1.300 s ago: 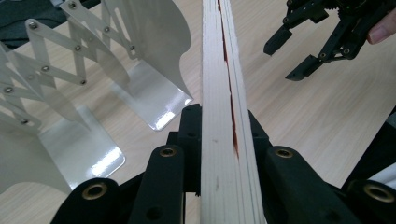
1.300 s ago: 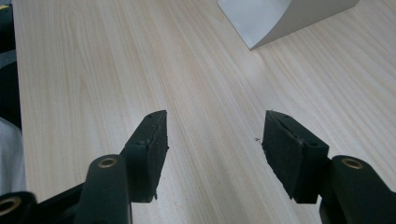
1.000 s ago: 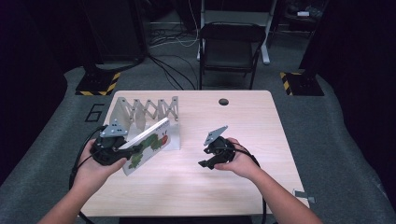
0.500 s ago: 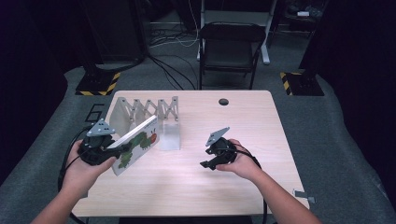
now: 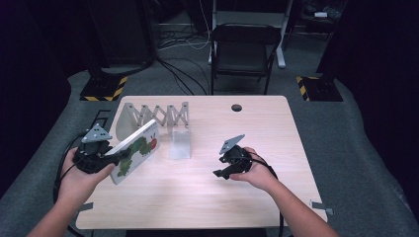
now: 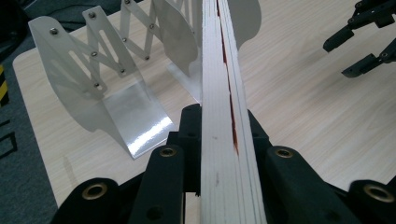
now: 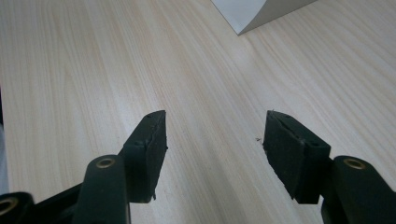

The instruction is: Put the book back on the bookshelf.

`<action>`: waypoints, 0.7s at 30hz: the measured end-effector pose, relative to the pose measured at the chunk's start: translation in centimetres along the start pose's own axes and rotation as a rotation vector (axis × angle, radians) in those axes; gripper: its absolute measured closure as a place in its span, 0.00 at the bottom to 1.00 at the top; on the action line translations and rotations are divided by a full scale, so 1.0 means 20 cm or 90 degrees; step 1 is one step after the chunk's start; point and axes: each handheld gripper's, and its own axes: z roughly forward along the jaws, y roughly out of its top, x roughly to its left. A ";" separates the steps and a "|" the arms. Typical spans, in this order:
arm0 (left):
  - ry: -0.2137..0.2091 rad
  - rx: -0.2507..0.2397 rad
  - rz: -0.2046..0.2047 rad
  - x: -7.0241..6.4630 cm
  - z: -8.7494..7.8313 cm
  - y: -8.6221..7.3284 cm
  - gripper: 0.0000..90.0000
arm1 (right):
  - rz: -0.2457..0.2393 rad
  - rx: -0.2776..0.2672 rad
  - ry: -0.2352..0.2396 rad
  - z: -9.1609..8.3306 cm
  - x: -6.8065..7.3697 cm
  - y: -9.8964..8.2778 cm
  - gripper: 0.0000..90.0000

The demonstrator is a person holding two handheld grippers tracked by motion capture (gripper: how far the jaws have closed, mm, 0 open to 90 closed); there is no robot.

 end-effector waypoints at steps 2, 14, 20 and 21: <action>0.004 -0.002 -0.003 0.01 0.00 0.00 0.84 | 0.001 0.001 -0.002 0.00 0.00 0.00 0.44; 0.032 -0.010 -0.029 0.09 -0.03 0.01 0.84 | 0.010 -0.004 -0.007 -0.02 -0.01 -0.04 0.44; 0.043 -0.011 -0.045 0.13 -0.03 0.02 0.84 | 0.018 -0.010 -0.013 -0.01 -0.01 -0.04 0.44; 0.045 -0.012 -0.051 0.14 -0.03 0.02 0.84 | 0.018 -0.009 -0.011 -0.01 -0.01 -0.04 0.44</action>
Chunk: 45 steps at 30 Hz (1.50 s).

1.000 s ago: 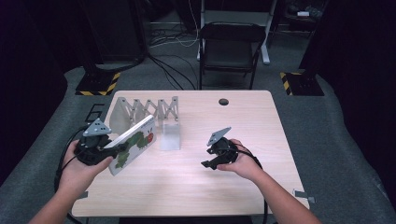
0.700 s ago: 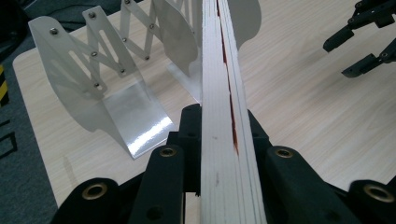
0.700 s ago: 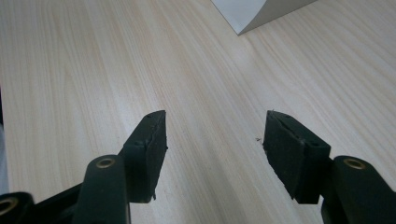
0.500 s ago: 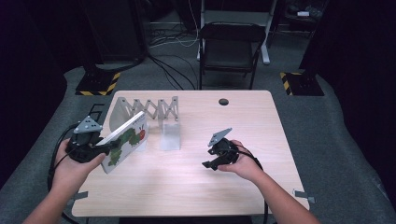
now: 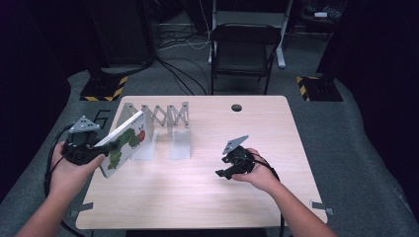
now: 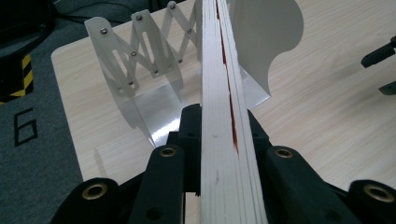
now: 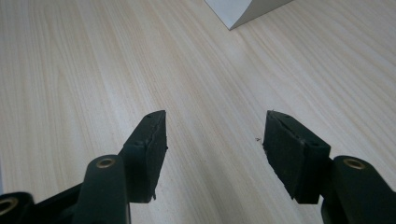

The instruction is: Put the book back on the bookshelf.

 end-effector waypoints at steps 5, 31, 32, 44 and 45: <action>0.017 -0.004 -0.016 0.03 0.01 0.00 0.84 | 0.008 0.004 0.000 0.02 0.00 0.00 0.44; 0.066 -0.014 -0.062 0.08 0.10 0.01 0.84 | -0.001 0.003 -0.009 0.07 0.02 0.00 0.44; 0.069 -0.015 -0.064 0.08 0.11 0.01 0.84 | 0.002 0.001 -0.009 0.07 0.02 0.00 0.44; 0.078 -0.016 -0.085 0.11 0.20 -0.01 0.84 | 0.008 -0.004 -0.007 0.08 0.04 -0.01 0.44; 0.079 -0.016 -0.087 0.11 0.21 -0.02 0.84 | 0.004 -0.004 -0.007 0.08 0.04 -0.01 0.44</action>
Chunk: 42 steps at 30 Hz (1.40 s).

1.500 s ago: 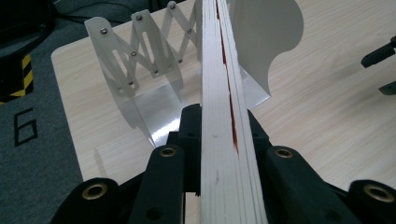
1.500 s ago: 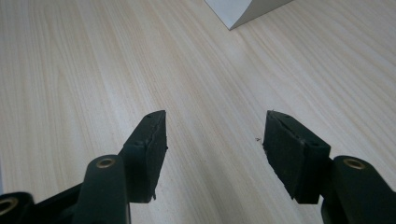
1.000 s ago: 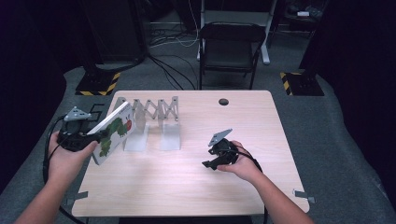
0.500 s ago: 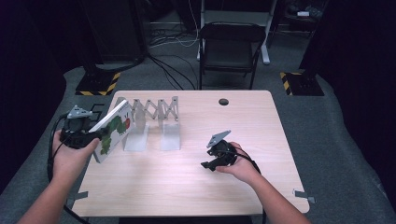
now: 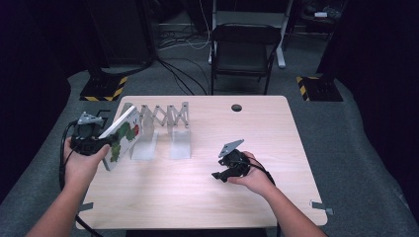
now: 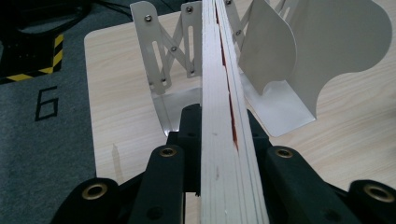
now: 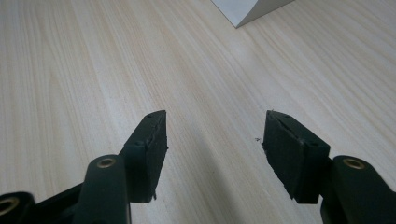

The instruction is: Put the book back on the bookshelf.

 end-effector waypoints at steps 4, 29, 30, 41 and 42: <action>0.006 0.005 0.002 0.00 0.04 -0.01 0.84 | 0.005 -0.002 -0.002 0.00 0.00 -0.01 0.44; 0.019 0.016 -0.023 0.01 0.22 -0.13 0.84 | 0.007 -0.009 -0.007 -0.01 -0.01 -0.02 0.44; 0.018 0.020 -0.027 0.01 0.23 -0.13 0.84 | 0.007 -0.009 -0.007 0.00 -0.01 -0.02 0.44; 0.023 0.024 -0.035 0.01 0.28 -0.18 0.84 | 0.018 -0.020 -0.010 0.00 -0.02 -0.04 0.44; 0.024 0.024 -0.032 0.00 0.29 -0.18 0.84 | 0.018 -0.019 -0.009 0.00 -0.02 -0.04 0.44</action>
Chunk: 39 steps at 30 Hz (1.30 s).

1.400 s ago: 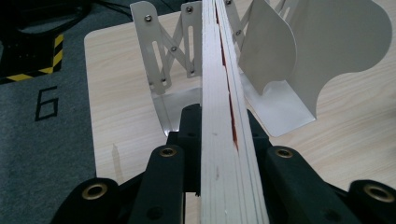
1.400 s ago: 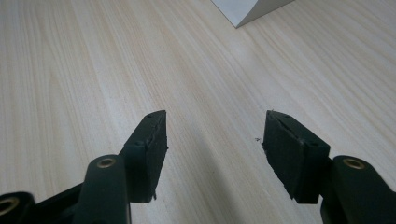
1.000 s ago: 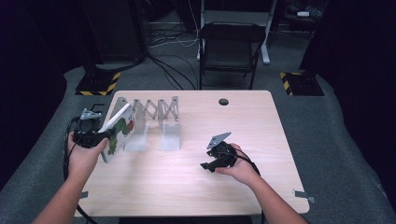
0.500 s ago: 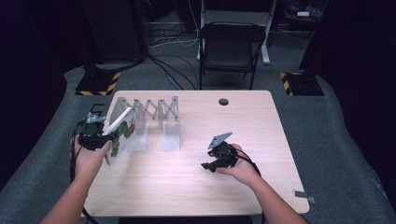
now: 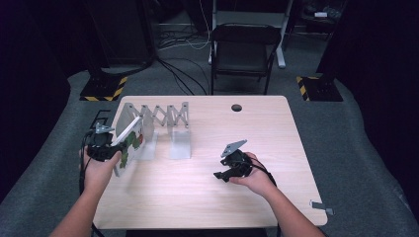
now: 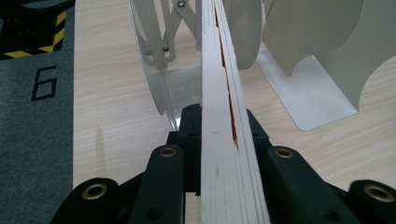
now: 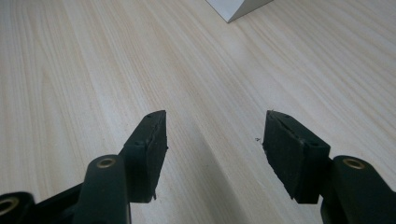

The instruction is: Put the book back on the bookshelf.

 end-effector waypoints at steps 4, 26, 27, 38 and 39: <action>0.003 0.004 0.004 0.00 0.02 0.00 0.84 | 0.007 0.009 0.001 -0.01 0.00 0.00 0.44; 0.026 0.008 -0.019 -0.01 0.13 -0.02 0.84 | 0.013 0.013 0.001 0.00 -0.02 -0.03 0.44; 0.029 0.010 -0.022 -0.02 0.13 -0.02 0.84 | 0.016 0.011 0.001 0.00 -0.02 -0.03 0.44; 0.042 0.017 -0.040 -0.03 0.17 0.00 0.84 | 0.018 0.013 0.007 0.01 -0.02 -0.04 0.44; 0.045 0.013 -0.040 -0.03 0.18 0.00 0.84 | 0.019 0.012 0.007 0.01 -0.02 -0.04 0.44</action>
